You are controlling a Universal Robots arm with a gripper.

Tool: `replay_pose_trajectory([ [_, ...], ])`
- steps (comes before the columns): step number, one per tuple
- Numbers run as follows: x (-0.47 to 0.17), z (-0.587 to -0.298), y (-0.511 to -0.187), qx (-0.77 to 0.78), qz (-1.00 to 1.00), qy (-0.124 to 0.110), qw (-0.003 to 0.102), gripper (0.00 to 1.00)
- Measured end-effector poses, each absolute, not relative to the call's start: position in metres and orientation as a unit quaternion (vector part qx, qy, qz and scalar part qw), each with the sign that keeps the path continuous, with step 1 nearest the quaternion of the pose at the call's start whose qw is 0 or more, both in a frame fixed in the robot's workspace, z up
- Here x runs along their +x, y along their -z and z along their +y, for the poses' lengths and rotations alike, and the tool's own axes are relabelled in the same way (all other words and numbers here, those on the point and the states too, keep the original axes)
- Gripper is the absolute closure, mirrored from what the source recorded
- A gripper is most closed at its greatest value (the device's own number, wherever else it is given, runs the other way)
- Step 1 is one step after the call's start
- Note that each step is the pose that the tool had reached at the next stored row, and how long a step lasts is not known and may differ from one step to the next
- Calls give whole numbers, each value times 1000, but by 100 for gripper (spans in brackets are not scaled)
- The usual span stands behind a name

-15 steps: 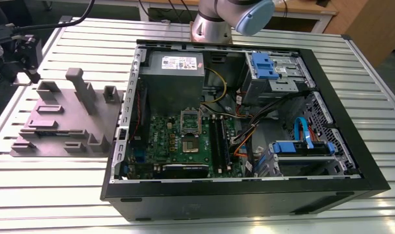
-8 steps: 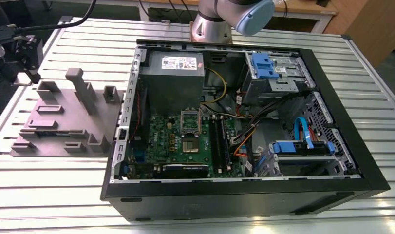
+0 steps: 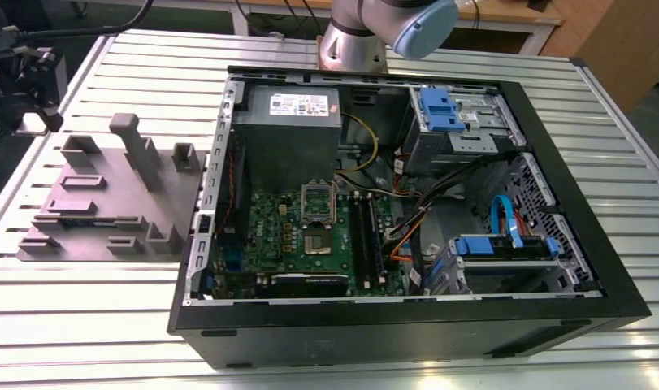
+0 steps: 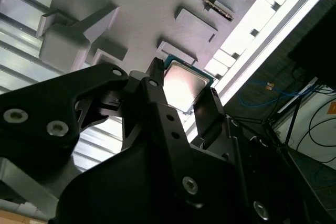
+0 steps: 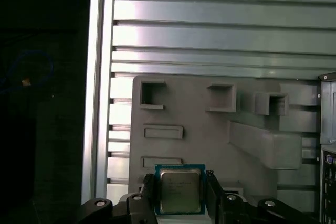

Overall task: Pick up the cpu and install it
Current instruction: 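Pick up the cpu and move it towards the insertion slot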

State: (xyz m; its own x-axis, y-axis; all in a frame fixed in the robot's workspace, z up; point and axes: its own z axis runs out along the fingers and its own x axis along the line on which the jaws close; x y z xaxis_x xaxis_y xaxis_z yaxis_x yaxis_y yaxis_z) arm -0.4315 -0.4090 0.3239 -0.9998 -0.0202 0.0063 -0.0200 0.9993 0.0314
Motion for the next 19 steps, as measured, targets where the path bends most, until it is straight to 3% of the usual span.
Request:
replay_pose_trajectory([
  [19, -432, -408, -357, 9, -1000, 16, 3, 53],
])
